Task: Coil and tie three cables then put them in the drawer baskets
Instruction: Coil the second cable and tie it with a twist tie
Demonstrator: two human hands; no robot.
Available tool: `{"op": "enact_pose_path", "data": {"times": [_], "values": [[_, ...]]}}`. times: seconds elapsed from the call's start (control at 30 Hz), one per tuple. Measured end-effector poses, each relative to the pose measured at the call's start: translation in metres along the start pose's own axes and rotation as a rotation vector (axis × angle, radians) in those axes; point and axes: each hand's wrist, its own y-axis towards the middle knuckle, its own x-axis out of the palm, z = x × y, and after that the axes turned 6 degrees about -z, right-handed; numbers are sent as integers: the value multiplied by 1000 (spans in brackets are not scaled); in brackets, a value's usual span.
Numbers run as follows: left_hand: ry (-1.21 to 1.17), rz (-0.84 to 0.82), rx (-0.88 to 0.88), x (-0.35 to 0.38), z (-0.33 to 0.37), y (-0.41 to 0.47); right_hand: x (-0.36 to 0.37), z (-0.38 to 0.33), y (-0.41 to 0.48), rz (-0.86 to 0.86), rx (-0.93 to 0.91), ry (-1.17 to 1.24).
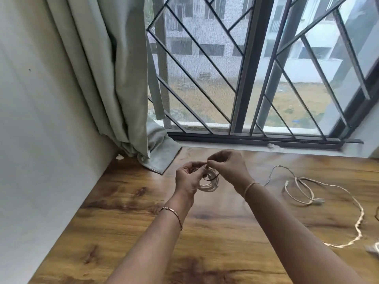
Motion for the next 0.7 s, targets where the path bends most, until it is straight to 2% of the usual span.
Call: {"op": "enact_pose_path", "data": {"times": [0.13,0.43,0.7], "values": [[3,0,3,-3,-1,0,0,-1,0,-26,13,20],[140,-26,40,-9,-8,-1,-11,-10,3,-201,144,-45],[88,-33,26,-12,-6,-2,-7,2,6,-239,66,-16]]}}
